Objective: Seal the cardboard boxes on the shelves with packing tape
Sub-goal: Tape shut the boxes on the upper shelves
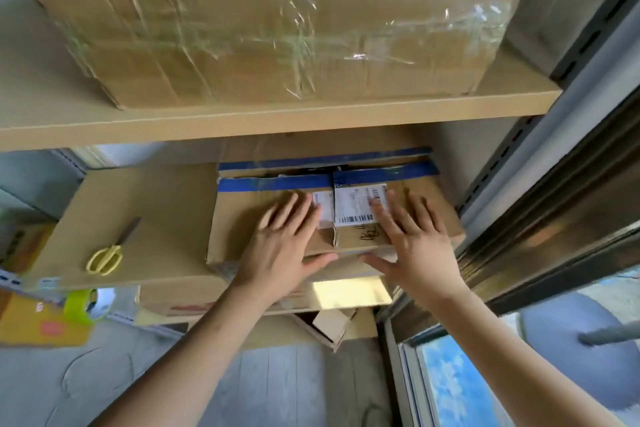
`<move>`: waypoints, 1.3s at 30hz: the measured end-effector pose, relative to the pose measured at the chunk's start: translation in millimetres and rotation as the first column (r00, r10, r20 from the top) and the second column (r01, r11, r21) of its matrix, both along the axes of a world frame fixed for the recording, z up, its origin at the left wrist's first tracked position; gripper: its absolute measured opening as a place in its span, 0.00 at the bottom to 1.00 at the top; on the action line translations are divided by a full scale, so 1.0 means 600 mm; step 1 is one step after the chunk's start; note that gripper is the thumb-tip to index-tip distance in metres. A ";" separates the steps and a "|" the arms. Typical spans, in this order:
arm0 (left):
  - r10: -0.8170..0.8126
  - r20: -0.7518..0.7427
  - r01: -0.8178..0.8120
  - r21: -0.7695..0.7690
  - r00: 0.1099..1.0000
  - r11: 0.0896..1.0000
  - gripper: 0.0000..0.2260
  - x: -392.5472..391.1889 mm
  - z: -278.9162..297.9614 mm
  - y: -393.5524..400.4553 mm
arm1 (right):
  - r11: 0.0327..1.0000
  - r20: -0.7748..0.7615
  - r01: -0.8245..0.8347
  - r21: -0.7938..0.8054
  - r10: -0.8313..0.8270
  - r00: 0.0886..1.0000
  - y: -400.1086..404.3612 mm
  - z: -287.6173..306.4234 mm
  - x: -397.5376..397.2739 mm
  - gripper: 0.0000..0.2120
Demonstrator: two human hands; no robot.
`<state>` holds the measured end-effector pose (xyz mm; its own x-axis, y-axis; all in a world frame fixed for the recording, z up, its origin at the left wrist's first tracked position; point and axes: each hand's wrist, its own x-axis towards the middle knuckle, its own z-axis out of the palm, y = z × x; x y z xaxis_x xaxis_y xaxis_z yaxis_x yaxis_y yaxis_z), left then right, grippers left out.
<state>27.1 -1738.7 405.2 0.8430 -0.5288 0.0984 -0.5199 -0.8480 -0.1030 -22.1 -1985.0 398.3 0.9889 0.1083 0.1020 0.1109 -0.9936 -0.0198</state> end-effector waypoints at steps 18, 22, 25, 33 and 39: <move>-0.164 0.615 0.288 -0.106 0.771 0.952 0.30 0.051 -0.072 0.022 | 0.980 0.615 -0.163 -0.116 0.199 0.763 0.005 -0.066 0.040 0.34; -0.195 0.658 0.288 -0.034 0.727 0.957 0.27 0.048 -0.073 0.023 | 0.971 0.677 -0.154 -0.183 0.238 0.696 0.006 -0.069 0.032 0.33; -0.189 0.704 0.265 0.001 0.685 0.964 0.29 0.041 -0.065 0.027 | 0.966 0.723 -0.170 -0.192 0.257 0.642 0.000 -0.069 0.036 0.32; -0.115 0.215 0.150 -0.155 0.970 0.976 0.27 0.049 0.041 0.105 | 0.983 0.304 -0.134 -0.123 0.165 0.938 -0.040 0.021 0.036 0.39; 0.304 -0.405 -0.504 -0.739 0.862 0.447 0.33 0.019 -0.008 0.111 | 0.962 0.053 0.225 0.156 -0.235 0.970 -0.026 -0.015 0.018 0.38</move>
<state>38.7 -1671.9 400.5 0.9894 0.1029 0.1025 -0.0160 -0.6242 0.7811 -11.5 -2000.6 389.4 0.9751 -0.1425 0.1701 -0.1138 -0.9792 -0.1682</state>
